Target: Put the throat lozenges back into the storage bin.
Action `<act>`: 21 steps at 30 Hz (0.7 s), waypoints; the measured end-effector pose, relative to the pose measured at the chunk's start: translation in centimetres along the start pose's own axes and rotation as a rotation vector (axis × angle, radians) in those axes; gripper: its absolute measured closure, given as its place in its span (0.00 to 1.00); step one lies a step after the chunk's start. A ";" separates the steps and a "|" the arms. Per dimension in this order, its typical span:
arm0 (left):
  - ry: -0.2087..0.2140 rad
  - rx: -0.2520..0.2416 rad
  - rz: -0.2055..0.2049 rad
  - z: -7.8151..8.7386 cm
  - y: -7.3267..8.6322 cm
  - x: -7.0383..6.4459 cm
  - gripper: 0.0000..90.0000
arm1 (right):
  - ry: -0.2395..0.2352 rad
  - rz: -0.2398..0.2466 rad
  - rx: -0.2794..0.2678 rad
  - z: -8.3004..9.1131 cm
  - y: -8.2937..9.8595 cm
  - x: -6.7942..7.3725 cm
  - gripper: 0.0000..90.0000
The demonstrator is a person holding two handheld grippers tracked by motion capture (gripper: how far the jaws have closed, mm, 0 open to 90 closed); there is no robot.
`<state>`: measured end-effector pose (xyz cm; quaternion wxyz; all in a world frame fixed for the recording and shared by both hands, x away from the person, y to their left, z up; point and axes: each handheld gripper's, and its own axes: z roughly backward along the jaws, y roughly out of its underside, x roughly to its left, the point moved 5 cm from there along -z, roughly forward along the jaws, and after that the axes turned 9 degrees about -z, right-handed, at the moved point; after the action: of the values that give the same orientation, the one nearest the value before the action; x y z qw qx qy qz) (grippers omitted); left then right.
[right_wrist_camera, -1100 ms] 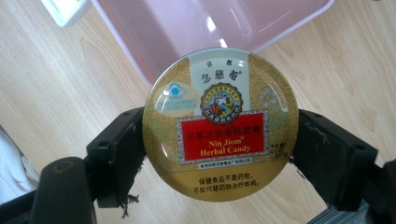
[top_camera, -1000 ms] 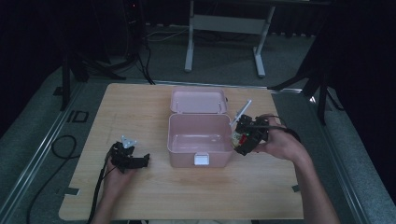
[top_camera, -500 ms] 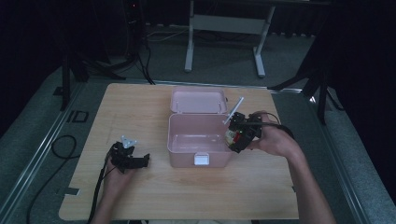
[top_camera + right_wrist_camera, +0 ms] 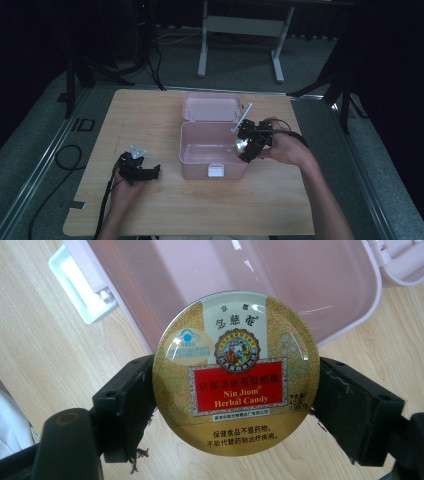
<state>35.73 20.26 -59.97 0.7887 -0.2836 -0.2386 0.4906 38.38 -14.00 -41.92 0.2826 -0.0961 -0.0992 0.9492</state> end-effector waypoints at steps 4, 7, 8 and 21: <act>0.000 0.000 0.000 0.0 0.0 0.0 0.08 | -0.003 0.000 0.002 -0.1 -0.3 0.2 0.23; 0.000 0.000 0.000 0.0 0.0 0.0 0.08 | -0.003 0.008 0.003 -0.3 -0.5 0.3 0.23; 0.000 0.000 0.000 0.0 0.0 0.0 0.08 | -0.002 0.010 0.002 -0.3 -0.6 0.4 0.23; 0.000 0.000 0.000 0.0 0.0 0.0 0.08 | -0.010 0.014 0.009 -0.7 -1.1 0.7 0.23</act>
<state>35.73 20.26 -59.97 0.7887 -0.2835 -0.2385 0.4907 38.50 -12.61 -42.43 0.2758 -0.0906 -0.0959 0.9521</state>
